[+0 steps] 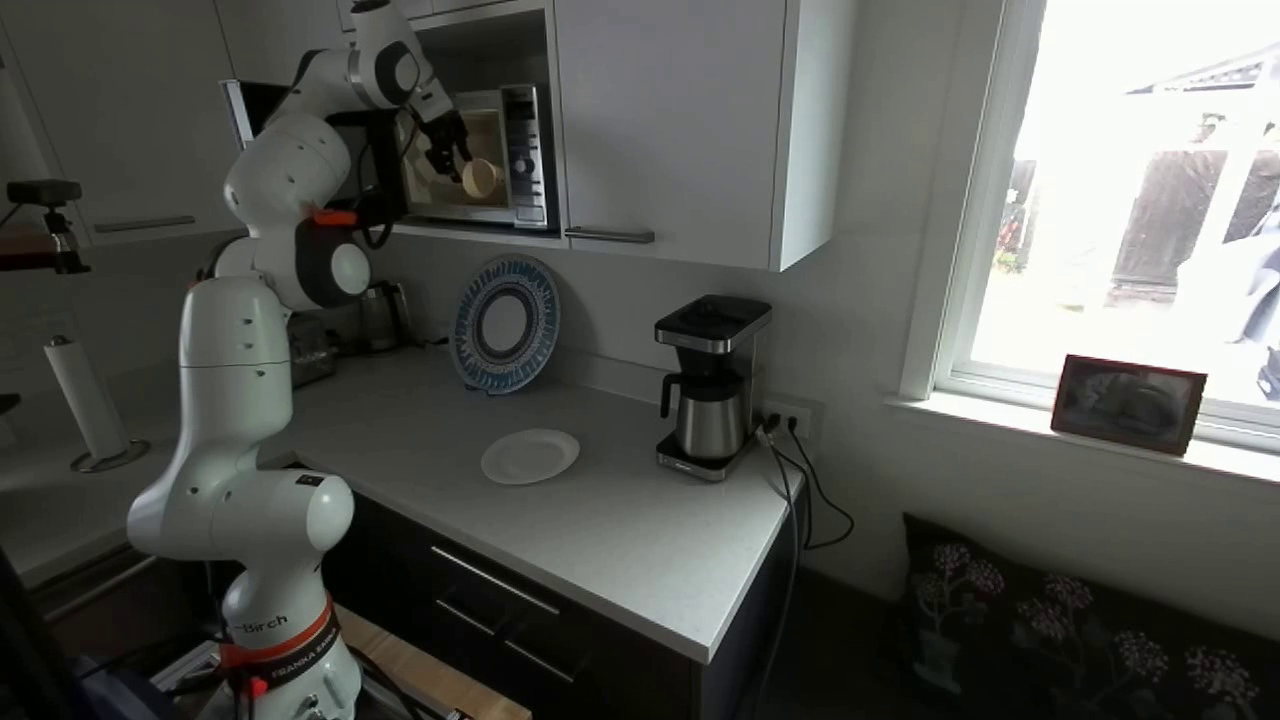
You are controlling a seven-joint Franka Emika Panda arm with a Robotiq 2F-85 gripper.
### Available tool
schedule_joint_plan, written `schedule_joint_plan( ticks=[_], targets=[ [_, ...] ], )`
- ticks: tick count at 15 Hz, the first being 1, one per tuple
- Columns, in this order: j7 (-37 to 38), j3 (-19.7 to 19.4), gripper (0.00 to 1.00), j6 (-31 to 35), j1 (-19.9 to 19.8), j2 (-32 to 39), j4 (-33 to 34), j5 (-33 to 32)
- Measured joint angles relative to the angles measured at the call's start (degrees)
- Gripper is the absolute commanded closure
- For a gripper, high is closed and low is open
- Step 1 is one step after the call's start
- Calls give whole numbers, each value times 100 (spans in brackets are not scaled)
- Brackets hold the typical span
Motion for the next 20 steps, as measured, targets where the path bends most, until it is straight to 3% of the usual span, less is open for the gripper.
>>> schedule_joint_plan(
  ticks=[1, 6, 15, 20],
  targets=[
    [-31, -2, 28, 0, 0, 13, 35, -42],
    [-288, -11, 1, -47, -13, 63, 106, -142],
    [-1706, -19, 0, -909, -84, 82, 90, -389],
    [-2539, -13, 0, -957, -76, 181, 80, -556]
  ],
)
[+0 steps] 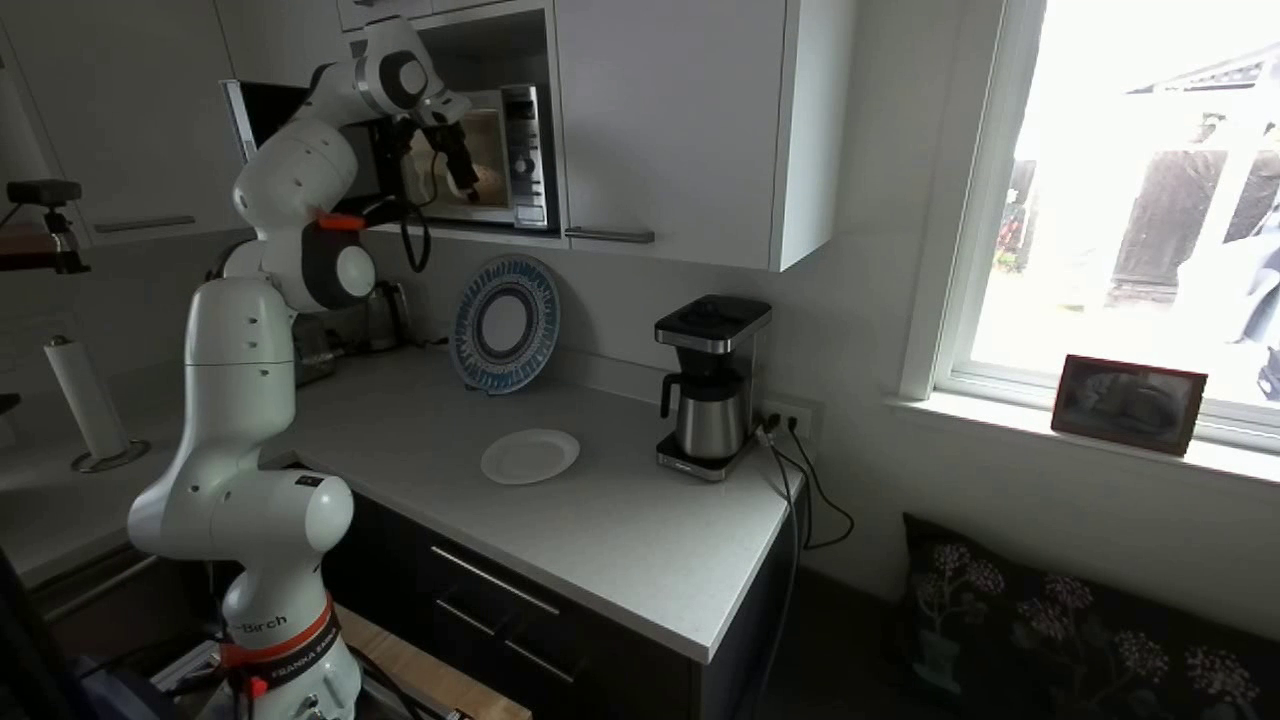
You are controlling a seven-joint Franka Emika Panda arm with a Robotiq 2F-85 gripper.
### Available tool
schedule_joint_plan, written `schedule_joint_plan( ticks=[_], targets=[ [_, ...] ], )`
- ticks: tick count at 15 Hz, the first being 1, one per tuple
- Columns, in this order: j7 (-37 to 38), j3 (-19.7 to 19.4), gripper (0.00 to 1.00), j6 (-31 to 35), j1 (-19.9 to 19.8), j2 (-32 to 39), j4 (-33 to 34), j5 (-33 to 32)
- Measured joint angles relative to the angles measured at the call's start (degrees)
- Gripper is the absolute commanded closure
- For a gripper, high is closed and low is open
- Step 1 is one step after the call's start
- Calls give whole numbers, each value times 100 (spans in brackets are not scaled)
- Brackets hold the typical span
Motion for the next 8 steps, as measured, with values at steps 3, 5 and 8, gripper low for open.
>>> schedule_joint_plan(
  ticks=[3, 5, 8],
  targets=[
    [-69, 0, 0, 4, 5, 10, 3, -46],
    [-353, 1, 0, 10, 37, 17, 4, -194],
    [-1039, 34, 0, 107, 97, 38, 4, -340]
  ],
)
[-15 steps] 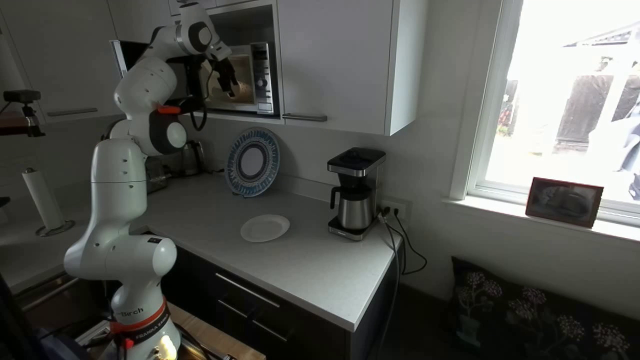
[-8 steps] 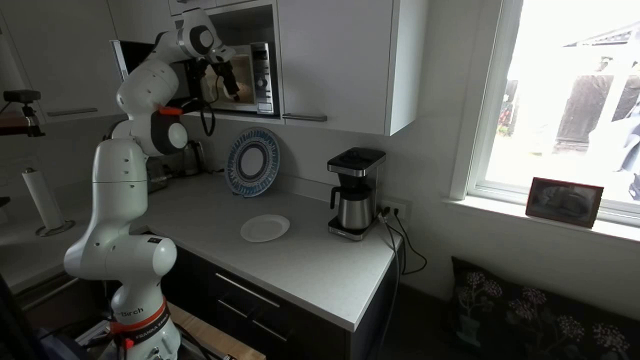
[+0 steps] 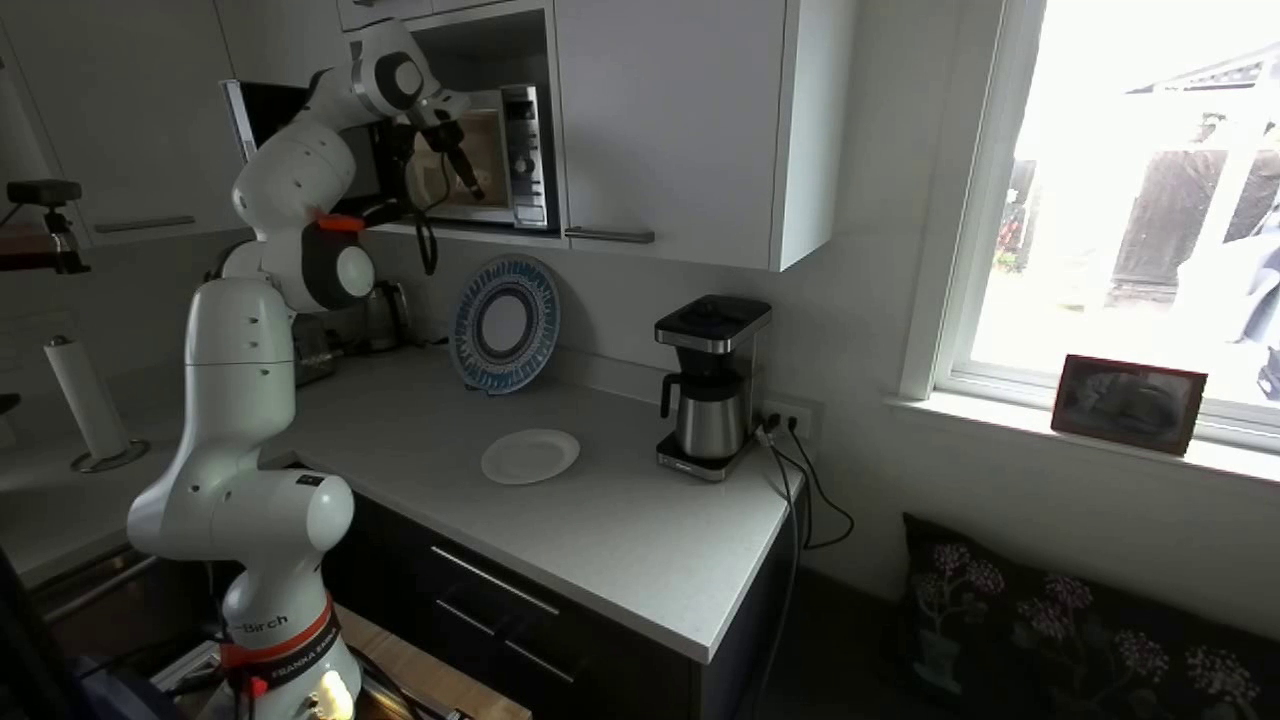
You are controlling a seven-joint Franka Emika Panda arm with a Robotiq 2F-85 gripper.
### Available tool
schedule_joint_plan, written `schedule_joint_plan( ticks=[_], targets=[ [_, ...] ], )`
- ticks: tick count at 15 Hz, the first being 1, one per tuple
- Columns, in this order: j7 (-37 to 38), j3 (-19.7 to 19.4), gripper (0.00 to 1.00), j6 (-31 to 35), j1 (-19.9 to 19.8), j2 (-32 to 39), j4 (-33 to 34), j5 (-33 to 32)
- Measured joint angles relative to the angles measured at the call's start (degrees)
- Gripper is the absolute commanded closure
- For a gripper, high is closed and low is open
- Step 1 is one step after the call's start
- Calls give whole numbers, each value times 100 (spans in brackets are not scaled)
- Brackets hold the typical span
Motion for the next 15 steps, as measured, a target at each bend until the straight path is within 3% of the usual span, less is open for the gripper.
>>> schedule_joint_plan(
  ticks=[9, 15],
  targets=[
    [-2067, 218, 0, 1061, 135, 154, -10, -16],
    [-2365, 220, 0, 1351, 196, 197, -123, -114]
  ],
)
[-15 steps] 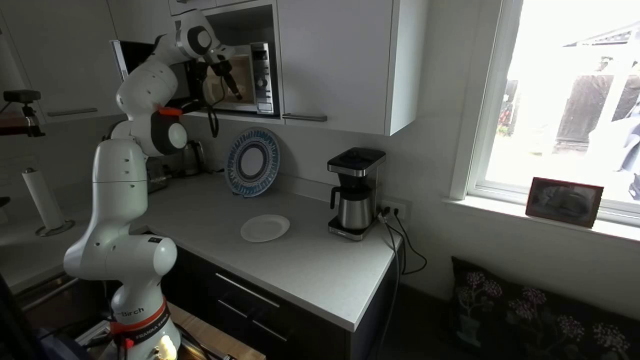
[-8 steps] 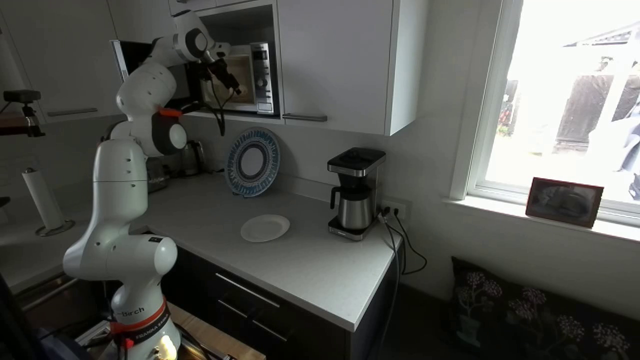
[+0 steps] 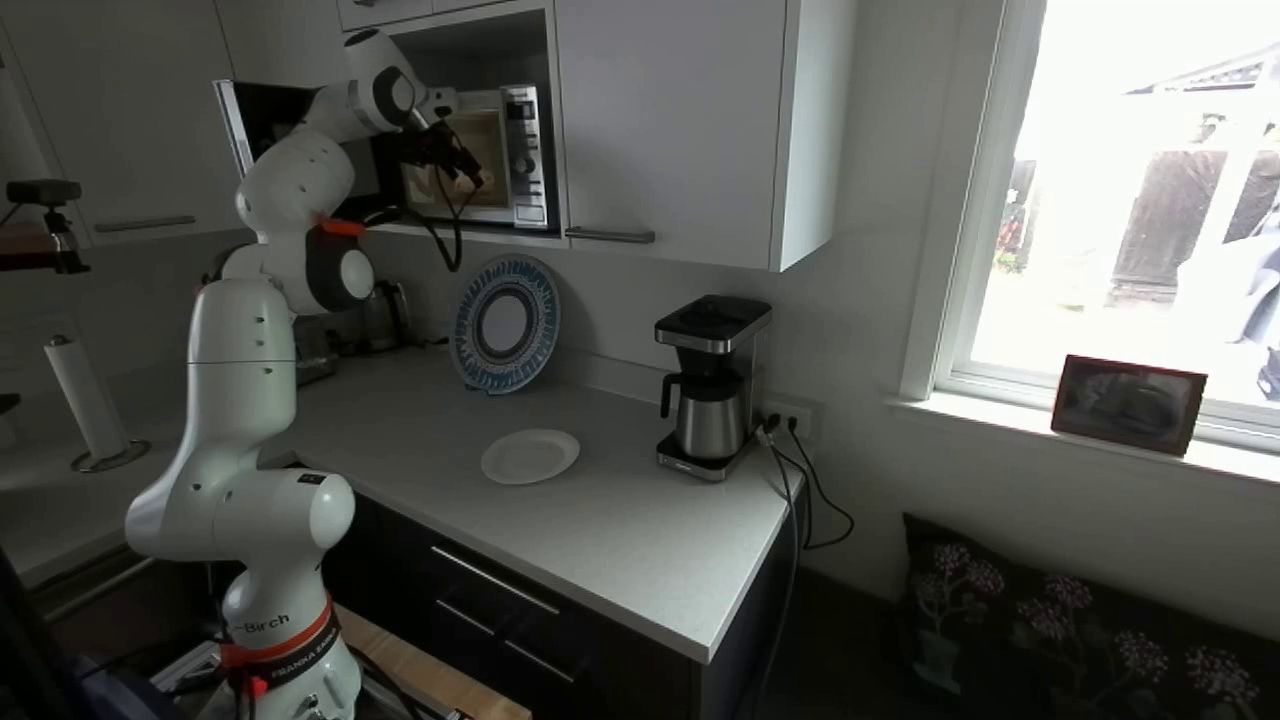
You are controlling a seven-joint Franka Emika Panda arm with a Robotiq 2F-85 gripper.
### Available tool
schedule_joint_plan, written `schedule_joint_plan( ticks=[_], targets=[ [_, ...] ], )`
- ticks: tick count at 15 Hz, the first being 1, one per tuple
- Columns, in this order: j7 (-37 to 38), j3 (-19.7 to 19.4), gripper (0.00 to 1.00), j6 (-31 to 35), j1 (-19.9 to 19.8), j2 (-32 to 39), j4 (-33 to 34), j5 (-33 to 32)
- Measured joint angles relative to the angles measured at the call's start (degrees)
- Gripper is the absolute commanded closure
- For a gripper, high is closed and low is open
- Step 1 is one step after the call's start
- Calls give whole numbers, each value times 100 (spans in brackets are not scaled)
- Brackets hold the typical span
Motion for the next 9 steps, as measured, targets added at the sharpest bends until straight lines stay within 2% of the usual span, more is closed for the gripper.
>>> schedule_joint_plan(
  ticks=[9],
  targets=[
    [-34, -21, 0, 11, 55, -257, 4, -311]
  ],
)
